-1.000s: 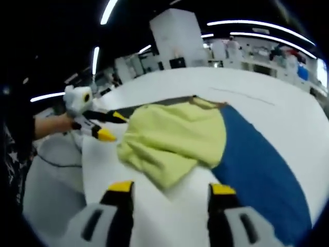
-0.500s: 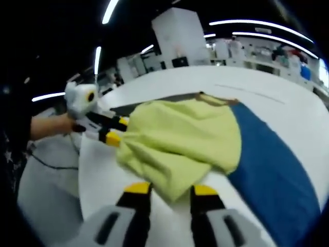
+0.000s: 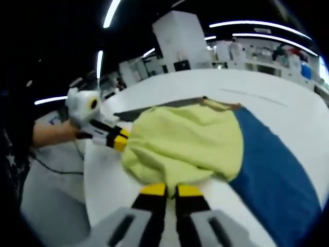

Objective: Fold the garment on the visible template until the final outline fits inside the template.

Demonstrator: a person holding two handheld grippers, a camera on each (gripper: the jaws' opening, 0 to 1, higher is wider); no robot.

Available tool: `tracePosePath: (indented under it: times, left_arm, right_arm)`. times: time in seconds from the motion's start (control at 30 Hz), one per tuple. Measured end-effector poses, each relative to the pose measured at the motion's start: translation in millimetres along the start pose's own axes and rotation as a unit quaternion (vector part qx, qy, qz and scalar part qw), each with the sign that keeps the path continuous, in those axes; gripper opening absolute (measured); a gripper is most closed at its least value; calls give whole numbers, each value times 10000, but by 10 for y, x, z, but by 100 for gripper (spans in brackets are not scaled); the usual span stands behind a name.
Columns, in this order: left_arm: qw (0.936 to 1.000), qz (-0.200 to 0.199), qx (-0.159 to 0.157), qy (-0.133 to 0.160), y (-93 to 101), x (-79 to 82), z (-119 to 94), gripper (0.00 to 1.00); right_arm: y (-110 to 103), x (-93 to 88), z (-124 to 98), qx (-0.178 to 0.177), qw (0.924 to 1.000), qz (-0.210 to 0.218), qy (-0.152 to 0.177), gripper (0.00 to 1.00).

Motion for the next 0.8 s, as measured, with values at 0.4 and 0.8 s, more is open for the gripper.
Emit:
tracePosePath:
  times: [0.4,0.8]
  left_arm:
    - [9935,-848,62,762,40,392,-229,0]
    - [9875,-1116,319,1068,-163,749,102,0]
  right_arm:
    - [133,413,-106,-86,9975,241,656,0]
    - [563,679,214,-530,9922,866,726,0]
Point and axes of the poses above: the point that each gripper's makers call its tool centre point, and the gripper's own axes: z roughly forward along the fingers, y roughly to its right, x roughly out of its top, the point moved 4 cm from there along -z, roughly backward along the fingers, and after that the axes turned 5 degrees about -z, right-handed, at the moved point
